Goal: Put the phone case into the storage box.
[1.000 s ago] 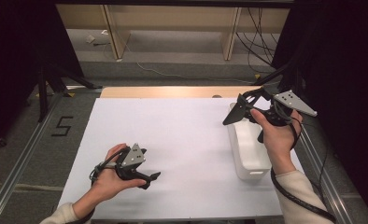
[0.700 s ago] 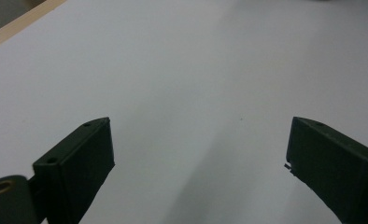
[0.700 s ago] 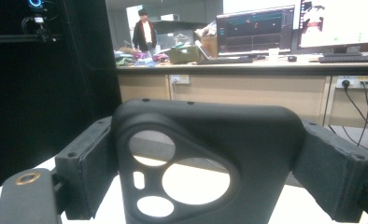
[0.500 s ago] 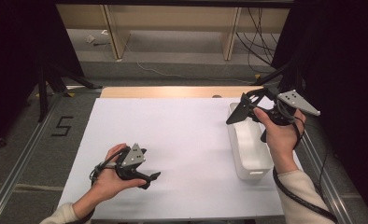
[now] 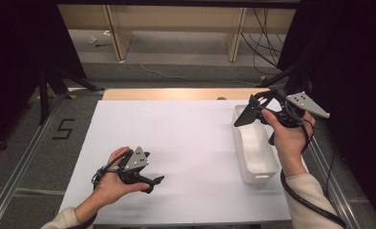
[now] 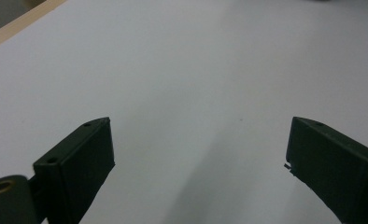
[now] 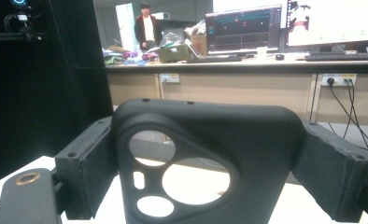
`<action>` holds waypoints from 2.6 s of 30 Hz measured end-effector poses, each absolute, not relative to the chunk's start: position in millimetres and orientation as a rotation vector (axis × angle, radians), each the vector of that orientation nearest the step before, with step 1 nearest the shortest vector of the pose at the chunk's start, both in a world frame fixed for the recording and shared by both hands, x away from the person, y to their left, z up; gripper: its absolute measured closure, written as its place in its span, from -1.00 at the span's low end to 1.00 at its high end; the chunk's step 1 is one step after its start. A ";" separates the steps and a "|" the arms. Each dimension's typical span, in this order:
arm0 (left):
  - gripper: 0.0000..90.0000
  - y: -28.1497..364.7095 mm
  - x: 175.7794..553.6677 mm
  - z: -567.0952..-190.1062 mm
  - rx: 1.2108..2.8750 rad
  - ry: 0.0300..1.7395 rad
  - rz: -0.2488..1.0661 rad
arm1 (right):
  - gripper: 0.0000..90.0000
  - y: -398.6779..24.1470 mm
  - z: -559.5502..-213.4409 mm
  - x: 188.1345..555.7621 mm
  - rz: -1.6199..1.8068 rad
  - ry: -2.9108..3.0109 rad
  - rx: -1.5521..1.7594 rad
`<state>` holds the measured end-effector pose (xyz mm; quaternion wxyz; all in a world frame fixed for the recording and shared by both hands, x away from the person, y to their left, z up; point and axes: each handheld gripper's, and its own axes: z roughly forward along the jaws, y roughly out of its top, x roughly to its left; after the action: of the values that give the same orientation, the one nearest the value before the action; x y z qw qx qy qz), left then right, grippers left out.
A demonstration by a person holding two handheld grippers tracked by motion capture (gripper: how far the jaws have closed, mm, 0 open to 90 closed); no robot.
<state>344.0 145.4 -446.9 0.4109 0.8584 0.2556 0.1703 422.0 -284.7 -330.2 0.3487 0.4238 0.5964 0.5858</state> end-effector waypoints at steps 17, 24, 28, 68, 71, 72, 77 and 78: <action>-0.83 145.5 344.2 -446.8 2.164 0.643 0.426 | -0.67 -291.4 -334.2 425.6 1.483 1.547 1.120; -0.83 145.2 344.2 -447.0 2.165 0.643 0.427 | -0.67 -294.4 -335.7 427.1 1.471 1.545 1.129; -0.83 145.0 344.5 -447.2 2.166 0.642 0.425 | -0.67 -296.1 -337.2 428.7 1.464 1.546 1.138; -0.83 143.4 344.7 -447.0 2.165 0.635 0.423 | -0.67 -298.5 -343.7 445.3 1.409 1.554 1.151; -0.83 143.4 344.7 -447.0 2.165 0.635 0.423 | -0.67 -299.4 -344.0 446.0 1.402 1.555 1.152; -0.83 143.4 344.7 -446.9 2.165 0.636 0.423 | -0.67 -299.7 -344.2 446.2 1.401 1.555 1.153; -0.83 143.4 345.0 -447.0 2.162 0.638 0.426 | -0.67 -299.9 -345.6 447.9 1.396 1.557 1.157; -0.83 143.3 344.9 -447.1 2.163 0.637 0.424 | -0.67 -299.8 -345.8 448.2 1.396 1.558 1.156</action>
<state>344.9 143.3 -447.1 0.4111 0.8594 0.2529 0.1686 448.2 -299.8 -345.8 0.3671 0.4500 0.6063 0.5432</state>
